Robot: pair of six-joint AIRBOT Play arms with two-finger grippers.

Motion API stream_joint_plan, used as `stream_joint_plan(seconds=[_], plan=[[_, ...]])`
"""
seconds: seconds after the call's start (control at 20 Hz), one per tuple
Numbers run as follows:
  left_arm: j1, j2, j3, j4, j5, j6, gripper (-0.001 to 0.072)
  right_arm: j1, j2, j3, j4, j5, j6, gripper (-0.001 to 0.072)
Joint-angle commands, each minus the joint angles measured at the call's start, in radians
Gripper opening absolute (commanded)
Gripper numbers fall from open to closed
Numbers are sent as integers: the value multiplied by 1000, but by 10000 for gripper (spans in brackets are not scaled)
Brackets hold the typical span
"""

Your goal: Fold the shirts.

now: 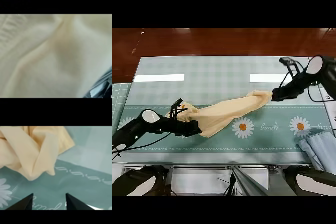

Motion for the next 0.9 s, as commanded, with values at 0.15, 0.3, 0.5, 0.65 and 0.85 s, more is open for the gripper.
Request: stream_joint_plan(seconds=[0.15, 0.3, 0.5, 0.65, 0.85], plan=[[0, 148, 5, -23, -80, 25, 27, -35, 146, -288, 227, -141, -51, 498], [0, 221, 38, -39, -89, -1, 28, -34, 158, -367, 355, -126, -78, 499], [0, 229, 99, -39, -80, -1, 28, 75, 158, -492, 576, -269, -157, 499], [0, 228, 129, -38, -58, -1, 27, 204, 158, -519, 576, -434, -151, 498], [2, 228, 162, -38, -53, -1, 27, 233, 158, -519, 617, -559, -89, 498]])
